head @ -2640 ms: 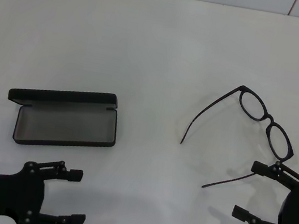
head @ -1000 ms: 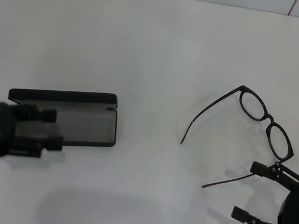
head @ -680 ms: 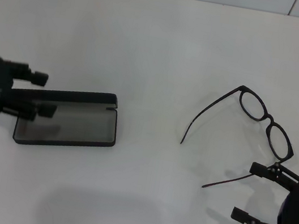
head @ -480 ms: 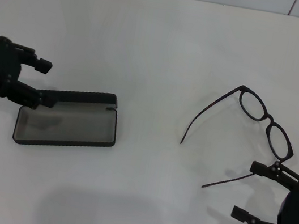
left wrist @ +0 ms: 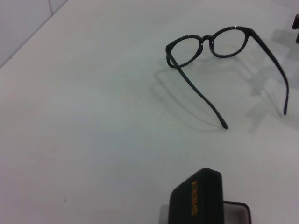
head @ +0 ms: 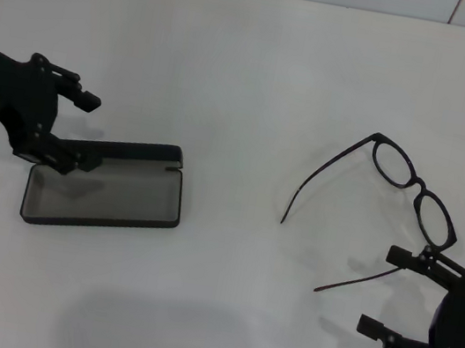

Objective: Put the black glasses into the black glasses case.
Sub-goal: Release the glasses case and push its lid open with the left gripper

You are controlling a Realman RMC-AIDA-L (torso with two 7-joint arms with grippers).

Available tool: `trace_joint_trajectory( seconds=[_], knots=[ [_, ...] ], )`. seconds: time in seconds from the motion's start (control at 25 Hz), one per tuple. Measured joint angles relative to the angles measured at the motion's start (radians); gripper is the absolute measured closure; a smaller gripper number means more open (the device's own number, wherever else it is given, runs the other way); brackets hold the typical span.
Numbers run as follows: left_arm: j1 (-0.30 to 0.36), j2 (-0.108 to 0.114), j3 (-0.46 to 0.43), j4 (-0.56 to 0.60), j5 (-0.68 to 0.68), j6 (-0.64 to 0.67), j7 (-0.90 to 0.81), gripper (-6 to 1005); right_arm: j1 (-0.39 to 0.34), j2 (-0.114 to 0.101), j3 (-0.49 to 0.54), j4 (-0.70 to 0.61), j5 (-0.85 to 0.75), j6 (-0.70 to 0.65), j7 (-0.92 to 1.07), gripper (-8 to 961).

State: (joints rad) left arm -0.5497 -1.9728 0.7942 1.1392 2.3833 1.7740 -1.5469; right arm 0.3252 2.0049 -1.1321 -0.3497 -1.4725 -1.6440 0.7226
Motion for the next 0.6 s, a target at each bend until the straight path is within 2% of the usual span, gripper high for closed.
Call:
trace_joint_trajectory(
  seconds=[0.36,0.6],
  knots=[
    [0.008,-0.041,0.011,-0.013,0.055,-0.059,0.046,145,0.006,0.0,0.001,0.0,0.001,0.012,0.0,69],
    [0.018,-0.051,0.019,-0.015,0.063,-0.09,0.07,145,0.01,0.002,0.002,0.0,0.006,0.02,0.0,69]
  ],
)
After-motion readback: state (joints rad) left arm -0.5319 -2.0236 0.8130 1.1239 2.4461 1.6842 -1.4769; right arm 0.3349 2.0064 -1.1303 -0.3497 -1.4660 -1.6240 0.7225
